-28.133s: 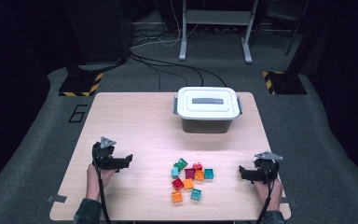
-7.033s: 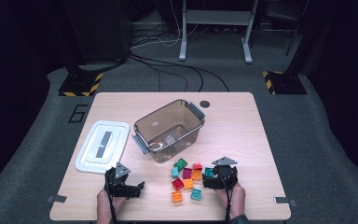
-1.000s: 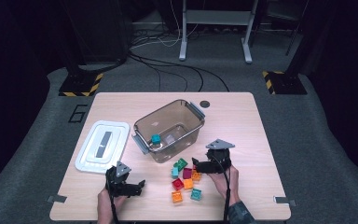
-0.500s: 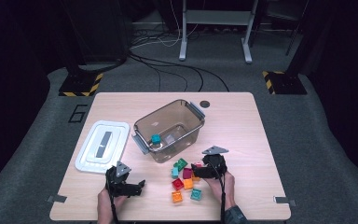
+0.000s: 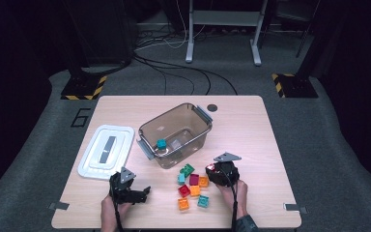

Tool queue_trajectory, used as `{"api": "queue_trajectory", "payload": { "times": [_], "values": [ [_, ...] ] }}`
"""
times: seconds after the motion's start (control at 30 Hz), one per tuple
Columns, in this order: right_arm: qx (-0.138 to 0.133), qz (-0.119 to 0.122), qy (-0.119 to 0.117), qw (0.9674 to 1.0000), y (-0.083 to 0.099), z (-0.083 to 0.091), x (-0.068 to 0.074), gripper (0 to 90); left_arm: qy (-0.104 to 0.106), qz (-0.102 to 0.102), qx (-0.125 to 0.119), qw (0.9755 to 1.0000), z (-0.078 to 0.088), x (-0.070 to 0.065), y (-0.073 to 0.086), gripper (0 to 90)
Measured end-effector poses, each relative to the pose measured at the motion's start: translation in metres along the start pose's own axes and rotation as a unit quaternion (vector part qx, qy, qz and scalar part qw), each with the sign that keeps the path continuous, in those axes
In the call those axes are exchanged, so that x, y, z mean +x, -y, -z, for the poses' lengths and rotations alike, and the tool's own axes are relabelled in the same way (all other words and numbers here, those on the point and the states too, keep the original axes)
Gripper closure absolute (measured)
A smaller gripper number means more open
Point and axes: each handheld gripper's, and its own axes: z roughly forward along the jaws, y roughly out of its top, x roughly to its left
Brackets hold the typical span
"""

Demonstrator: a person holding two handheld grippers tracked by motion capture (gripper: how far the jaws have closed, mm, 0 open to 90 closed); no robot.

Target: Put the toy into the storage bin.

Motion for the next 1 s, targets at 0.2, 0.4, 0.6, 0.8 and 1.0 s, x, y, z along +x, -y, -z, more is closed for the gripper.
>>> {"api": "queue_trajectory", "payload": {
  "times": [0.2,0.4,0.6,0.8,1.0],
  "values": [
    [-0.007,-0.001,0.002,1.0000,-0.001,0.004,-0.003,58.1,0.000,0.000,0.000,1.0000,0.000,0.000,0.000,0.4],
    [-0.021,-0.005,0.009,0.9997,-0.005,0.012,-0.007,58.2,0.000,0.000,0.000,1.0000,0.000,0.000,0.000,0.4],
    [-0.032,-0.006,0.012,0.9994,-0.011,0.020,-0.010,58.2,-0.001,0.000,0.000,1.0000,0.000,0.000,0.000,0.4],
    [-0.042,-0.002,0.012,0.9990,-0.018,0.030,-0.014,58.2,-0.001,0.000,0.001,1.0000,0.000,0.000,0.000,0.4],
    [-0.058,0.001,0.017,0.9982,-0.028,0.040,-0.017,58.3,-0.001,0.000,0.001,1.0000,0.000,0.000,0.000,0.4]
  ]
}}
